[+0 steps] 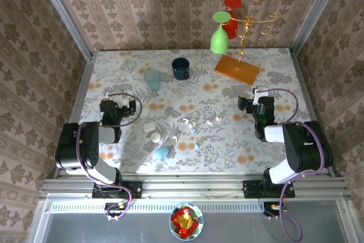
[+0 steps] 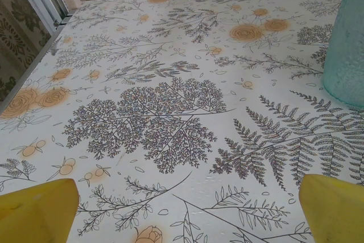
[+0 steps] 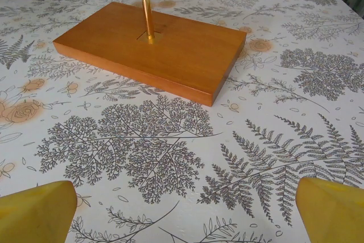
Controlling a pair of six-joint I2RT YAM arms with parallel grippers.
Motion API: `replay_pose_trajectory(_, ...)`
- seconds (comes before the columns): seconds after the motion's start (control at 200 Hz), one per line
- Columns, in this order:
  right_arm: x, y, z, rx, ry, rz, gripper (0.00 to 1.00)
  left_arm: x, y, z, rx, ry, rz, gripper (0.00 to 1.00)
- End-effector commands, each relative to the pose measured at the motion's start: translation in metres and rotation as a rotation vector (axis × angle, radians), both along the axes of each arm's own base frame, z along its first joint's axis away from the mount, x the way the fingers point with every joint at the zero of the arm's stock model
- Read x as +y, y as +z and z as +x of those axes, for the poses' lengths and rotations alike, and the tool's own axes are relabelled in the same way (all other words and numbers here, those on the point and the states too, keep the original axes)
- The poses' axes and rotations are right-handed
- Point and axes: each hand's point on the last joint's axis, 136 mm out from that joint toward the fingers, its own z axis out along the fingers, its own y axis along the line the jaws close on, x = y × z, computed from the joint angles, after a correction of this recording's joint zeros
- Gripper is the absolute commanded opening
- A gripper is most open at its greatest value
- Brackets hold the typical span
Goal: Insert the wireless bluetooth earbuds into the charging case
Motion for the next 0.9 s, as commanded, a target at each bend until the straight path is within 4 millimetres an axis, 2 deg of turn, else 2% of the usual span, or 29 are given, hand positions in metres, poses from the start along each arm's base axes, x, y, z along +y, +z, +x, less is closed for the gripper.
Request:
replay_pose_trajectory(0.0, -0.0043, 0.007, 0.0032, -0.023, -0.033, 0.0, 1.0, -0.0003, 0.0078, 0.0058, -0.023, -0.007, 0.013, 1.0)
replay_pose_trajectory(0.895, 0.0021, 0.0064, 0.0049, -0.018, 0.016, 0.011, 1.0, 0.0009, 0.0082, 0.0066, -0.022, -0.006, 0.002, 1.0)
